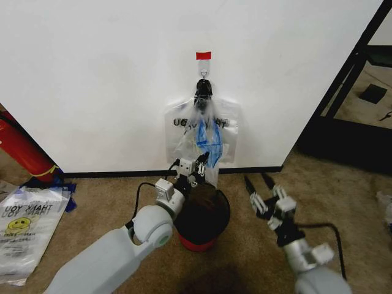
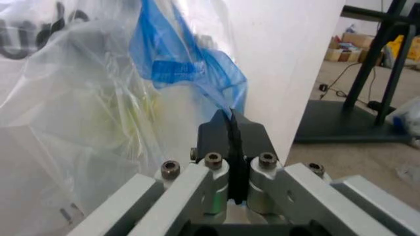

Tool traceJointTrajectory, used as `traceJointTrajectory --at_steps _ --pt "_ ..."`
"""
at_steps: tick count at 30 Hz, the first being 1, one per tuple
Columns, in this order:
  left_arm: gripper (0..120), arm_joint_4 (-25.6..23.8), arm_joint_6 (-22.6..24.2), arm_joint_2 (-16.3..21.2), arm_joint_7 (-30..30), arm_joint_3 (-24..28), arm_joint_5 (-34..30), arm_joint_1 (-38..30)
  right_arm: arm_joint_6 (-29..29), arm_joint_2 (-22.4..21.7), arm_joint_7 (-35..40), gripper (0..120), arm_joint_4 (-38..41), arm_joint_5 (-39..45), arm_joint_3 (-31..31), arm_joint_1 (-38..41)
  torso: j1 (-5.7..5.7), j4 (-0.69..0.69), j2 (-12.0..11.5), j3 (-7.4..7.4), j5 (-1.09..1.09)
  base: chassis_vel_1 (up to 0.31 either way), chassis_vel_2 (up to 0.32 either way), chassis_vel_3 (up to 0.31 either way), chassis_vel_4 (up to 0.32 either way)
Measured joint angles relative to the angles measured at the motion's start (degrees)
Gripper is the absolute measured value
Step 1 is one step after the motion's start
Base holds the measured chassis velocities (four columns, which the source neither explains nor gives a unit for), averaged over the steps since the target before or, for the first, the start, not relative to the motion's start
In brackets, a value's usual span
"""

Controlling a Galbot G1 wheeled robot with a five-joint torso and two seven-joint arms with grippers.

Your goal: Pick up the garbage bag from the wall and place it over the trash bin.

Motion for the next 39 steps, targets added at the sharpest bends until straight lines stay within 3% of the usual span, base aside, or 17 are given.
traceJointTrajectory --at_steps 9,23,27,30,39 --pt "0 1.03 0.03 -0.15 -0.22 0.28 -0.28 -1.28 -1.30 -4.33 -3.53 99 -12.42 1.92 -8.29 17.52 0.01 -0.01 0.00 0.00 0.00 0.000 0.000 0.000 0.000" --pt "0 1.45 0.03 0.21 -0.36 -0.09 -0.54 -1.26 1.25 -3.79 -8.22 100 -25.40 -3.75 -21.88 31.21 0.01 -0.01 0.00 0.00 -0.01 0.000 0.000 0.000 0.000" --pt "0 1.34 0.02 0.16 -0.35 -0.26 -0.54 -1.01 1.54 -2.60 -7.82 98 -27.16 -3.77 -24.19 34.48 0.01 0.00 0.00 0.00 -0.01 0.000 0.000 0.000 0.000" --pt "0 1.25 0.02 0.09 -0.38 -0.34 -0.60 -0.98 1.78 -2.07 -7.63 90 -28.54 -3.86 -25.25 36.08 0.01 -0.01 0.00 0.00 -0.01 0.000 0.000 0.000 0.000" --pt "0 1.11 0.02 -0.23 -0.41 -0.03 -0.67 -1.19 2.64 0.20 -7.61 57 -32.11 -3.68 -27.86 38.78 0.00 -0.01 0.00 0.00 -0.01 0.000 0.000 0.000 0.000"
